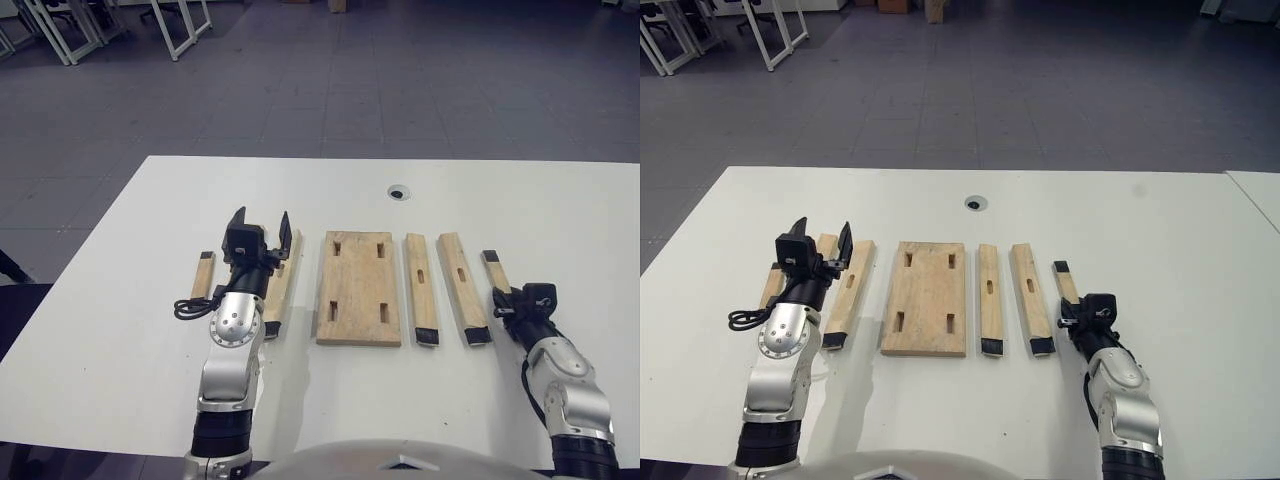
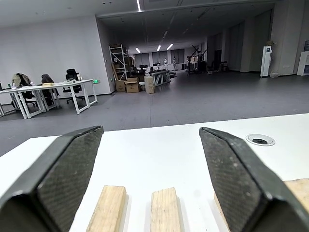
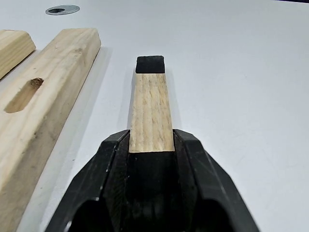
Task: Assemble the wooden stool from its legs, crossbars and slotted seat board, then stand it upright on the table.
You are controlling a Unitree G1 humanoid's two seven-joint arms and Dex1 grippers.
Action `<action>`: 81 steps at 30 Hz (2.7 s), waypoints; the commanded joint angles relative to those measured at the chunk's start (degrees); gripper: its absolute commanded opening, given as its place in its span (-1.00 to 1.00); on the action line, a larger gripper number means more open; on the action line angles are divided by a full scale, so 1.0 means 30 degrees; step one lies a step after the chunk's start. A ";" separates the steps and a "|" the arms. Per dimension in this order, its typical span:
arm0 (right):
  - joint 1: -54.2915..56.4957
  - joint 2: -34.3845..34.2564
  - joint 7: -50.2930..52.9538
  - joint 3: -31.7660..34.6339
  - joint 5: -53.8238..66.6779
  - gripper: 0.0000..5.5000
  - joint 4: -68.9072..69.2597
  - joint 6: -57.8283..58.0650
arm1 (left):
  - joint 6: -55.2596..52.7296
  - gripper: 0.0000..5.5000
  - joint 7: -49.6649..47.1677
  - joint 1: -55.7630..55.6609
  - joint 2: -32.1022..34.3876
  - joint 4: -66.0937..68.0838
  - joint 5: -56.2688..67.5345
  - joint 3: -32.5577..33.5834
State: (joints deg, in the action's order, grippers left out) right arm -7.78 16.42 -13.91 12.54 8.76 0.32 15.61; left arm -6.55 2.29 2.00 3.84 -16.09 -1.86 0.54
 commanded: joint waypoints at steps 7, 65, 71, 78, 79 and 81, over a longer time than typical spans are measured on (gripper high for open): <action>0.6130 0.2273 -0.4948 -0.1627 0.0797 -0.53 -0.0223 -0.3915 | -0.8237 0.34 0.2169 -0.3717 -0.1261 -0.0858 1.3682 0.3805; 0.8086 0.2286 -1.1577 -0.8021 -0.0008 -0.25 0.0834 -0.8128 | -1.1740 -0.84 -0.1583 -0.4744 -0.2275 0.1300 2.5921 0.4115; 0.8377 0.2612 -1.1223 -0.6935 0.0994 0.09 0.1490 -0.7203 | -1.1282 -0.84 -0.1402 -0.4675 -0.0644 0.0575 2.4437 0.4838; 0.5712 0.3181 -1.0070 -0.4990 0.4998 0.09 0.3501 -0.0310 | -0.8870 -0.84 -0.0881 -0.2838 0.4923 -0.0696 1.6267 0.5605; 0.5499 0.3051 -0.9592 -0.4963 0.4741 0.09 0.3424 -0.0038 | -0.8860 -0.84 -0.0770 -0.2700 0.5290 -0.0490 1.5700 0.5708; 0.5096 0.2940 -0.8825 -0.5217 0.3973 0.09 0.3160 0.0163 | -0.9382 -0.84 -0.0546 -0.2479 0.5705 0.0251 1.5289 0.5929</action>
State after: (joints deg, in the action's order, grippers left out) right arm 8.22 25.38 -42.35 -2.91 22.56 10.32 14.98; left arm -33.45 -0.37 -6.21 19.61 -17.43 45.71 18.08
